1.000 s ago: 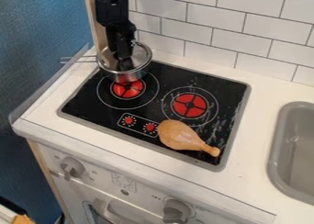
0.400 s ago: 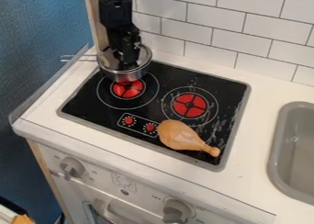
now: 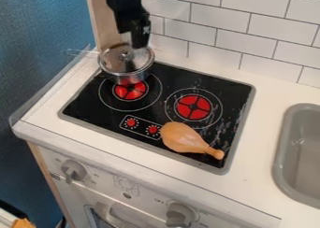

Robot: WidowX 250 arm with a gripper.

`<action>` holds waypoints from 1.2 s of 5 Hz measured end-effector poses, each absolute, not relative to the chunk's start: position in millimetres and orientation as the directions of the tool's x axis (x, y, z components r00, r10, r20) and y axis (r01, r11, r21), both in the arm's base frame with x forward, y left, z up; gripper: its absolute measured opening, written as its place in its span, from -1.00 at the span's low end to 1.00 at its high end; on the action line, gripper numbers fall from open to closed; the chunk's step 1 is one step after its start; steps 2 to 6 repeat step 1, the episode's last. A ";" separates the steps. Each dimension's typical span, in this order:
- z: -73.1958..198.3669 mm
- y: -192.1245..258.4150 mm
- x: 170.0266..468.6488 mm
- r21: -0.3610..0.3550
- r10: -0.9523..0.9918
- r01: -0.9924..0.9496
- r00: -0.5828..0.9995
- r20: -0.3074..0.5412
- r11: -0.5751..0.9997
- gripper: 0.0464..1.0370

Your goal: Cover the silver pot with the silver lid

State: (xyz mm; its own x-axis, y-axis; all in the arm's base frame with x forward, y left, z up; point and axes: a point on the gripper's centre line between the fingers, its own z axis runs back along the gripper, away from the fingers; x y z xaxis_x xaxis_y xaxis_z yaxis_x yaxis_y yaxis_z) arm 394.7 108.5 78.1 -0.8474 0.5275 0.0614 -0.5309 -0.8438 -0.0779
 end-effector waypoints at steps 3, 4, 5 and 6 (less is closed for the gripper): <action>106.0 96.2 391.1 -0.147 0.546 -0.547 -0.836 0.051 -0.824 0.93; 106.0 96.2 391.1 -0.147 0.546 -0.547 -0.836 0.051 -0.824 0.93; 106.0 96.2 391.1 -0.147 0.546 -0.547 -0.836 0.051 -0.824 0.93; 106.0 96.2 391.1 -0.147 0.546 -0.547 -0.836 0.051 -0.824 0.93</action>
